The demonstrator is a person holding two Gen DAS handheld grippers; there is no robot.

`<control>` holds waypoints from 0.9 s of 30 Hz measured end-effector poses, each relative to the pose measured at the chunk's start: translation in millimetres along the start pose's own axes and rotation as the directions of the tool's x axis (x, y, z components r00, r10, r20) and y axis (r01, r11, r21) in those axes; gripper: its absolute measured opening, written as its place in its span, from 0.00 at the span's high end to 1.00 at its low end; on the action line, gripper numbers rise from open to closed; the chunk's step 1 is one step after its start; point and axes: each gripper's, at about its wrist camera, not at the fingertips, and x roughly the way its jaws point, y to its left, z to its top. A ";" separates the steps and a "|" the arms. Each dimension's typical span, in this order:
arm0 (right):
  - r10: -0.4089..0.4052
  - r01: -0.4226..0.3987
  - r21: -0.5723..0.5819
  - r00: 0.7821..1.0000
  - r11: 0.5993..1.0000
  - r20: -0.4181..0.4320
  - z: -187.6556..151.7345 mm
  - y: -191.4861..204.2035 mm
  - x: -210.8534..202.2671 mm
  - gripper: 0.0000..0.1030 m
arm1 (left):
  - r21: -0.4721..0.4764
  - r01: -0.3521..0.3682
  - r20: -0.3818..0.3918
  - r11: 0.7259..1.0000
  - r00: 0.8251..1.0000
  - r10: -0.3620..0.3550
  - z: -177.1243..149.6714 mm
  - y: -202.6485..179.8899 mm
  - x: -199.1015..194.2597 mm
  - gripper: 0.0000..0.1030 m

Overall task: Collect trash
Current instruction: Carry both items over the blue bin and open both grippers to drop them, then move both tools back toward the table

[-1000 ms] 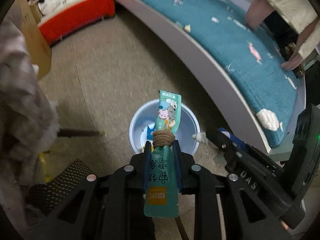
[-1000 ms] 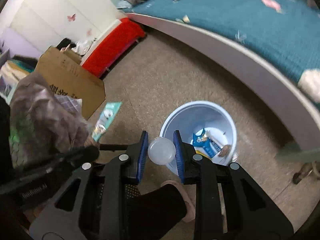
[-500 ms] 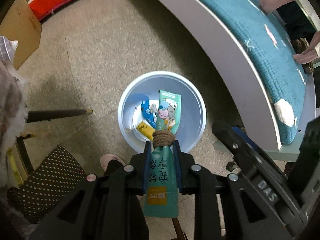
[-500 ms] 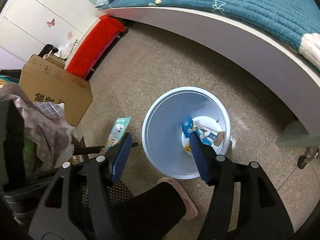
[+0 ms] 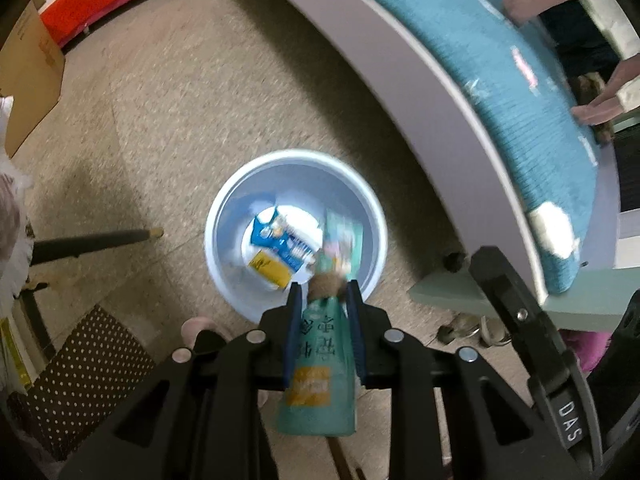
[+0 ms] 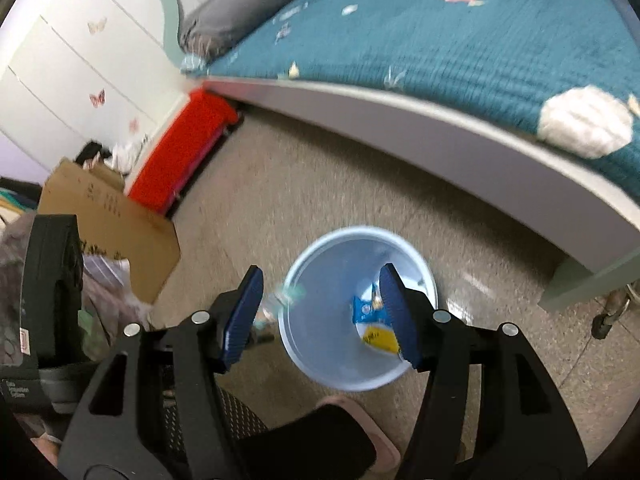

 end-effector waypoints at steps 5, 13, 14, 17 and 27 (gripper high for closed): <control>0.012 -0.012 0.014 1.000 1.000 0.012 7.5 -5.8 -14.6 0.36 | 0.006 -0.002 0.077 1.000 0.997 0.001 -4.0 -7.9 -25.6 0.39; 0.048 -0.048 -0.006 0.999 0.999 -0.011 0.8 4.6 -34.2 0.36 | 0.026 -0.073 0.151 0.997 0.986 0.068 -24.5 -12.5 -74.1 0.39; 0.062 -0.062 -0.011 0.998 0.998 -0.008 0.9 8.9 -39.9 0.36 | 0.032 -0.087 0.167 0.996 0.983 0.080 -26.8 -14.2 -82.8 0.39; 0.106 -0.105 -0.037 0.994 0.994 0.017 1.7 27.2 -62.1 0.36 | 0.037 -0.122 0.241 0.992 0.964 0.110 -35.7 -15.3 -120.0 0.37; 0.265 -0.232 -0.203 0.953 0.951 0.150 7.9 108.9 -156.8 0.31 | 0.020 -0.247 0.521 0.969 0.829 0.201 -90.9 -14.8 -259.2 0.33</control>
